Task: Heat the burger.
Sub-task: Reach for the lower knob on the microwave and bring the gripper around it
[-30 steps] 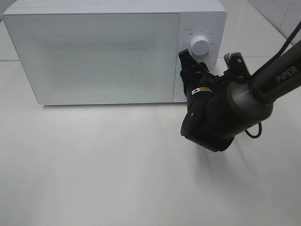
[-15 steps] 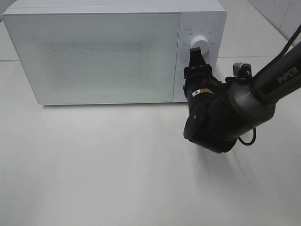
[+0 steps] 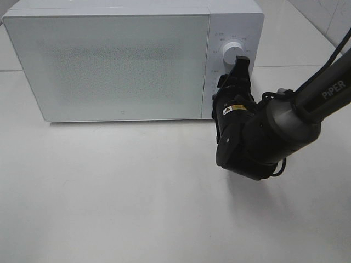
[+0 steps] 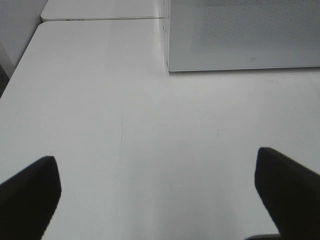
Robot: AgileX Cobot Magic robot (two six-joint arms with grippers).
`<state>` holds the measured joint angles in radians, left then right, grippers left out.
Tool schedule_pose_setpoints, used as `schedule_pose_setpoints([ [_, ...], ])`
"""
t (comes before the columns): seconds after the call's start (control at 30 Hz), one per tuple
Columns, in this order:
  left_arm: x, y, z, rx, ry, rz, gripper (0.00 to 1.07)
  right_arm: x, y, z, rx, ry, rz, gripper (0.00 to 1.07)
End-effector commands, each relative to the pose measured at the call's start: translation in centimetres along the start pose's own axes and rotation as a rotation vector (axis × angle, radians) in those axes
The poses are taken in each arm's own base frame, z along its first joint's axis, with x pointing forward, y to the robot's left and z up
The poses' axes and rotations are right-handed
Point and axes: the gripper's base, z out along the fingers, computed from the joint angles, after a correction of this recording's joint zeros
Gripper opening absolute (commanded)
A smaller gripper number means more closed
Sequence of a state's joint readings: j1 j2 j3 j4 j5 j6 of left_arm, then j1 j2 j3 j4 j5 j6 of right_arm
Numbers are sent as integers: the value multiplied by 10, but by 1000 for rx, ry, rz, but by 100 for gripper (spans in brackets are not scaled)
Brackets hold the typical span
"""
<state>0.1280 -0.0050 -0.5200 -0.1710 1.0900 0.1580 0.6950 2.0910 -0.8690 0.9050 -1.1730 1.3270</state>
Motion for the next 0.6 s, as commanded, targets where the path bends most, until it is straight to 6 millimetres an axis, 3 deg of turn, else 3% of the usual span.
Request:
schedule_pose_setpoints([
  [0.03, 1, 0, -2, 2, -31, -4, 98, 33, 34, -3, -245, 263, -25, 16],
  [0.43, 1, 0, -2, 2, -31, -4, 98, 33, 37, -4, -286, 257, -40, 18],
  [0.53, 1, 0, -2, 2, -31, -4, 98, 32, 38, -4, -293, 247, -51, 25],
  [0.6, 1, 0, -2, 2, -31, -4, 98, 28, 37, -3, -291, 203, -54, 37],
])
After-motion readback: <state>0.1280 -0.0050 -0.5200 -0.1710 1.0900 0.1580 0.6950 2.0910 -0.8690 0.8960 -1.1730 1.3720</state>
